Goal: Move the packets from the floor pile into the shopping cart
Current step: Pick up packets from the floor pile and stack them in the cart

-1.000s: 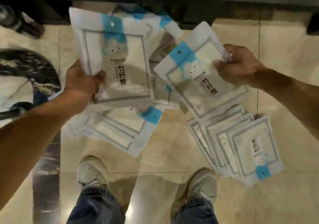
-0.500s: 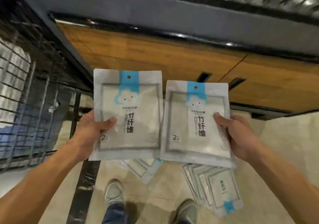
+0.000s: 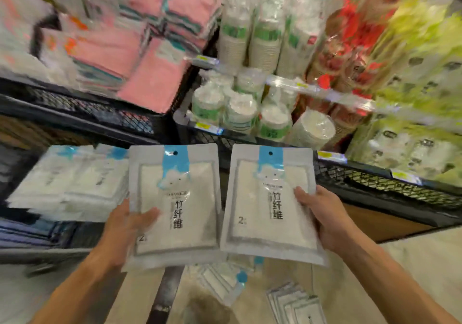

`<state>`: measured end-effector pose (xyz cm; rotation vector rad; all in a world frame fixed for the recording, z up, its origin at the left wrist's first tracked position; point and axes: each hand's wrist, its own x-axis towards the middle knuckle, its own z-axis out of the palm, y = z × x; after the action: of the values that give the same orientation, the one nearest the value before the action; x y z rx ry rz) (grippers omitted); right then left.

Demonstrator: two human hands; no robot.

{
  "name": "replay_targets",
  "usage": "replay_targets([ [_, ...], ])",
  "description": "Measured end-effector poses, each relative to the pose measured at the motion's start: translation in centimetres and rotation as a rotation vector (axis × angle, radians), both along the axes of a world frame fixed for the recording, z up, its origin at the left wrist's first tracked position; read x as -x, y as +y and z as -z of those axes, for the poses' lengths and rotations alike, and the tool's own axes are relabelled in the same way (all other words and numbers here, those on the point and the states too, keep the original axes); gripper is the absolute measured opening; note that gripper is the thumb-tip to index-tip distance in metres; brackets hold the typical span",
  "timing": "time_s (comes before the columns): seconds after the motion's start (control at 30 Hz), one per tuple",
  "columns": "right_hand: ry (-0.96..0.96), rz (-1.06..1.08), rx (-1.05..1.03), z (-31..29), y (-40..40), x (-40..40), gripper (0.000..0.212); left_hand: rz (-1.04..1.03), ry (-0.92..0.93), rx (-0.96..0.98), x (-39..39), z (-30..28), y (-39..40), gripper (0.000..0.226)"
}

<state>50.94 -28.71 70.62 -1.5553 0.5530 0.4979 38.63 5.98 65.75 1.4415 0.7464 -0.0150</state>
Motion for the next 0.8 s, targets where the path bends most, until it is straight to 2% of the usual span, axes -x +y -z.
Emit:
replay_targets([
  [0.1, -0.012, -0.024, -0.037, -4.4, 4.3, 1.9, 0.014, -0.067, -0.02, -0.02, 1.9, -4.4, 4.6, 0.017],
  [0.37, -0.112, -0.121, -0.174, -9.3, 14.2, 6.7, 0.017, -0.114, -0.067, -0.033, 7.4, -12.0, 14.2, 0.035],
  [0.53, -0.119, -0.184, -0.203, -9.5, 17.8, 10.2, 0.019, -0.158, -0.066, -0.092, 13.2, -13.3, 17.4, 0.024],
  [0.8, -0.111, -0.222, -0.223, -8.1, 23.2, 16.1, 0.016, -0.249, -0.001, -0.105, 22.3, -13.1, 22.2, 0.019],
])
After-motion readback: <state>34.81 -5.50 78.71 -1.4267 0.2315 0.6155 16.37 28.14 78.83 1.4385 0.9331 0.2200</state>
